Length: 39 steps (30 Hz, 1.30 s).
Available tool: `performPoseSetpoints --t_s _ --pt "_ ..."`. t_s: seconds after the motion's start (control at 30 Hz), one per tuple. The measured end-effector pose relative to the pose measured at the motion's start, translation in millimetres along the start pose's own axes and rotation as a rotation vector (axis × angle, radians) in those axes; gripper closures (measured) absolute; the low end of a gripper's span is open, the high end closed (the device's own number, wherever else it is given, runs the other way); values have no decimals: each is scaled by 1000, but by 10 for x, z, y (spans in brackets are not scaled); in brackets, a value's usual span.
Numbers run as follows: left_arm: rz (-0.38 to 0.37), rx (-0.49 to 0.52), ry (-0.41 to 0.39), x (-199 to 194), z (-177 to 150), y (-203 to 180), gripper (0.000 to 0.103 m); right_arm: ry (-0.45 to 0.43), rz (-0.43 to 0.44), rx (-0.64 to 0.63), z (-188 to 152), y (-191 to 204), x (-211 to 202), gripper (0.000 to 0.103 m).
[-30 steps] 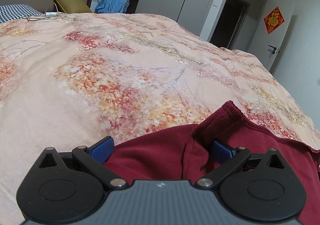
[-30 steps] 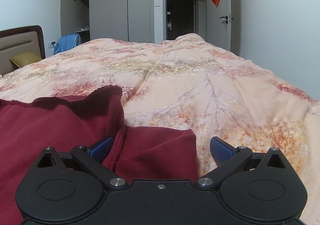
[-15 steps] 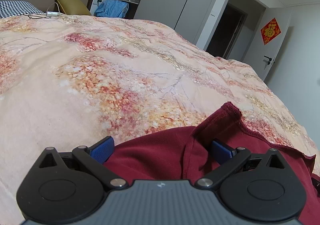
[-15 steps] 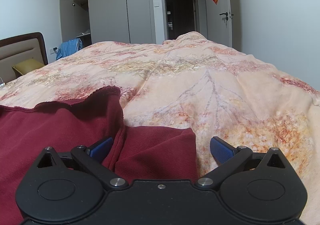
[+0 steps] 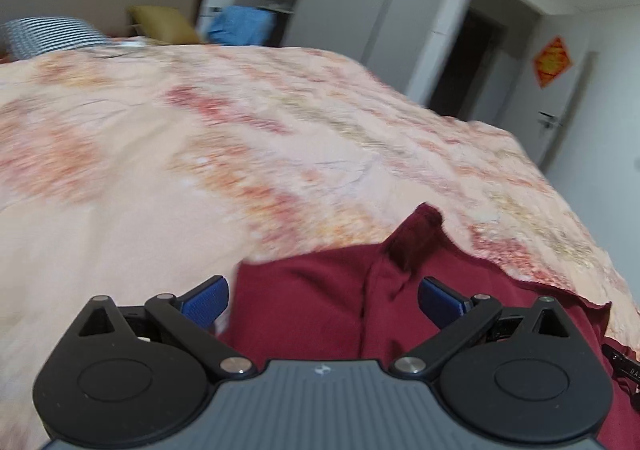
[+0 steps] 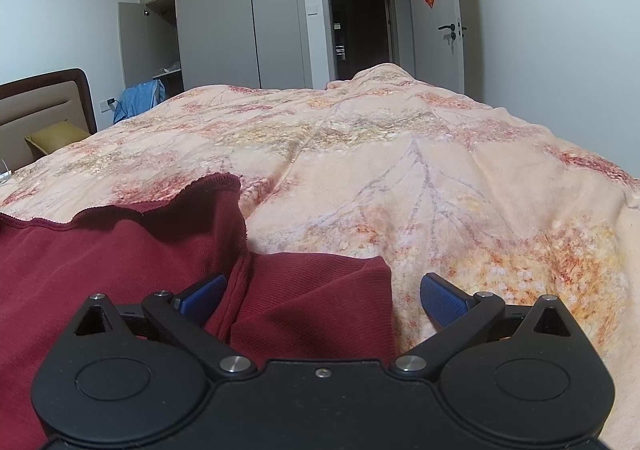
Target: Fold small clothes
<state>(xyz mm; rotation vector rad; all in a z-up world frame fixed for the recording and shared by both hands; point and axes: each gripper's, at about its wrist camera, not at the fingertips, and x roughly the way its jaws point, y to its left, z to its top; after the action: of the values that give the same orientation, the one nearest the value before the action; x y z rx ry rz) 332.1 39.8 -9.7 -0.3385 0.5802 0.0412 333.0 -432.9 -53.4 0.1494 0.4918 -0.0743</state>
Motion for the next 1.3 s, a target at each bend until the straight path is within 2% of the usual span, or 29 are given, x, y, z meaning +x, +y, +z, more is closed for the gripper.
performPoseSetpoints --t_s 0.1,0.27,0.37,0.5,0.67,0.8,0.9,1.03,1.2,1.3 --pt "43 -36 14 -242 -167 31 0 -5 -1 0 2 0 -11 0" --pt "51 -92 -4 -646 -519 51 0 32 -21 -14 72 30 -21 1" --pt "22 -115 -31 -843 -693 68 0 34 -38 -19 138 33 -146 1" --pt "-40 -63 -3 -902 -827 47 0 -11 -98 -65 175 150 -472 1" --pt "-115 -111 24 -869 -953 130 0 -97 14 -102 136 461 -936 1" --pt "-153 -170 34 -854 -1057 222 0 -103 135 -152 -57 885 -1103 0" --pt "-155 -188 34 -856 -1114 274 0 -112 190 -218 -238 1213 -1135 1" --pt "-156 -207 32 -866 -1175 325 0 -152 214 -271 -424 1542 -1185 1" --pt "-161 -232 15 -885 -1236 351 0 -188 208 -365 -751 1711 -1114 1" --pt "-162 -231 -3 -888 -1272 329 0 -212 231 -310 -874 1629 -1082 1"
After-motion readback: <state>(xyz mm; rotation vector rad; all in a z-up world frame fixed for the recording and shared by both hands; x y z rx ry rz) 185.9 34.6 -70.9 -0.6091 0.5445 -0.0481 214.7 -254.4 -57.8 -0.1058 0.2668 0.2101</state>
